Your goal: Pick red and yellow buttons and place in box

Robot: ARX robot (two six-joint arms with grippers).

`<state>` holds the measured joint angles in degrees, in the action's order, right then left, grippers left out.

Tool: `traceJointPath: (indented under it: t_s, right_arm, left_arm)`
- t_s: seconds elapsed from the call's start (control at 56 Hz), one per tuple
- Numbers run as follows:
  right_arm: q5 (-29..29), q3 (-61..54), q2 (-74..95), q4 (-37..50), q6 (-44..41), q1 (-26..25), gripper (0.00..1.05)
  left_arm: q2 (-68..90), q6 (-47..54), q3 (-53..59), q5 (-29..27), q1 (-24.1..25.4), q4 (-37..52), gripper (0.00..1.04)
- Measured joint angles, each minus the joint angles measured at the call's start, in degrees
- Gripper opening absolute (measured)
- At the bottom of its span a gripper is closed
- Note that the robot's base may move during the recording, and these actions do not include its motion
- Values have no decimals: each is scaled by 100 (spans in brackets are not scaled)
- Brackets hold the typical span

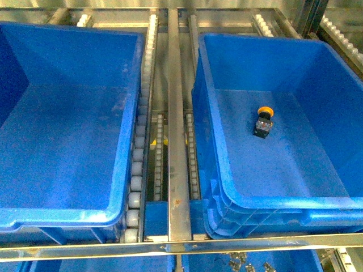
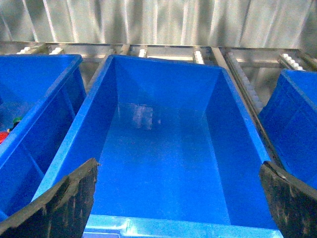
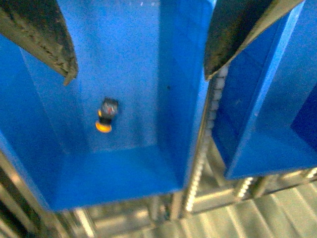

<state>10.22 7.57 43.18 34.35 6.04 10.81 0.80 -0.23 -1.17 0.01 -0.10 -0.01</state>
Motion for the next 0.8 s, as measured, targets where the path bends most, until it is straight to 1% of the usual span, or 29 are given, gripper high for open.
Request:
traceJointPath:
  t_s: [0.018,0.107,0.179,0.214,0.286,0.304,0.34,0.375,0.465,0.572,0.804]
  right_arm:
    - [-13,-15,-42,0,-48,-17,57]
    - [-177,-164,-402,-111,-367,-203,39]
    - [-299,-297,-632,-291,-461,-334,24]
    - [-330,-334,-704,-343,-472,-369,20]
    - [-431,-404,-957,-501,-509,-468,5]
    - [-452,-411,-990,-520,-516,-485,4]
    - [-793,-439,-1134,-623,-546,-686,3]
    - [-973,-468,-1261,-715,-568,-879,3]
    - [-979,-525,-1506,-901,-570,-1051,3]
    - [-1010,-643,-1668,-807,-570,-1062,3]
    - [-1010,-643,-2393,-1504,-570,-1069,3]
  left_arm:
    - [0,0,0,0,0,0,97]
    - [0,0,0,0,0,0,97]
    - [0,0,0,0,0,0,97]
    - [0,0,0,0,0,0,97]
    - [0,0,0,0,0,0,97]
    - [0,0,0,0,0,0,97]
    - [0,0,0,0,0,0,97]
    - [0,0,0,0,0,0,97]
    - [0,0,0,0,0,0,97]
    - [0,0,0,0,-2,0,97]
    - [0,0,0,0,0,0,97]
